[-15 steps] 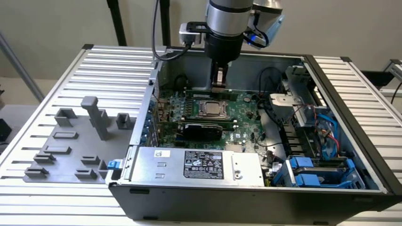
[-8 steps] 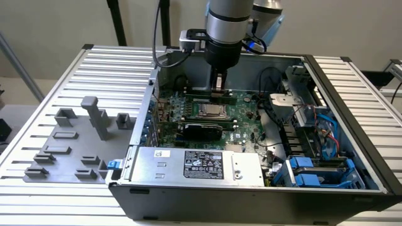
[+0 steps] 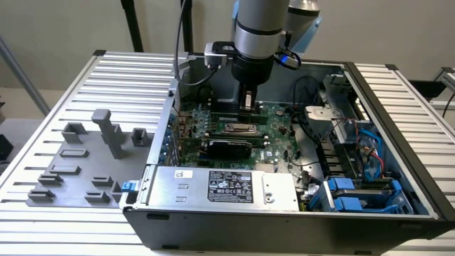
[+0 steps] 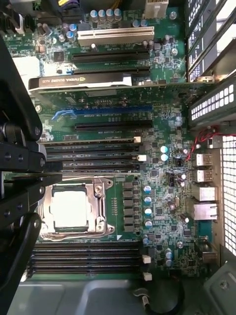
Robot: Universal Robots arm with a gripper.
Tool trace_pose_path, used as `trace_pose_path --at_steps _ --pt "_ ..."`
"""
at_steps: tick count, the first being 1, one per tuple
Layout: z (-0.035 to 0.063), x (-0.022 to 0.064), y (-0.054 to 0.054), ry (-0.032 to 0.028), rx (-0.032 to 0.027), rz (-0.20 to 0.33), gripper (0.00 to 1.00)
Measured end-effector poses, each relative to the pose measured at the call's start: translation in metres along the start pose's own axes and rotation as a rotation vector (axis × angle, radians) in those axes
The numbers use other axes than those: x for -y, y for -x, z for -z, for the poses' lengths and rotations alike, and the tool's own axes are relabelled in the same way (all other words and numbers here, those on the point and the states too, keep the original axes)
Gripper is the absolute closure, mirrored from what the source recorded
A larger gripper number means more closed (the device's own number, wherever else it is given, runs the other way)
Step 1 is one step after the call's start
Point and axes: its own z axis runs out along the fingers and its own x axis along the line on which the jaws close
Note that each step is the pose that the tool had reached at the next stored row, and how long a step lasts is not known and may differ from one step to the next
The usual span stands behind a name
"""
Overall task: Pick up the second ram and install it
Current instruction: 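Insert the second ram into the second slot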
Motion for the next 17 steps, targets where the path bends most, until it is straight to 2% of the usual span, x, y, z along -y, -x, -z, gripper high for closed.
trace_pose_path --at_steps 8,15,17 --pt "-0.0143 0.0014 -0.006 0.0005 -0.0004 0.013 0.87" --pt "-0.0269 0.0018 -0.007 0.0009 -0.0005 0.022 0.87" --pt "-0.0300 0.0020 -0.007 0.0025 -0.0006 0.023 0.87"
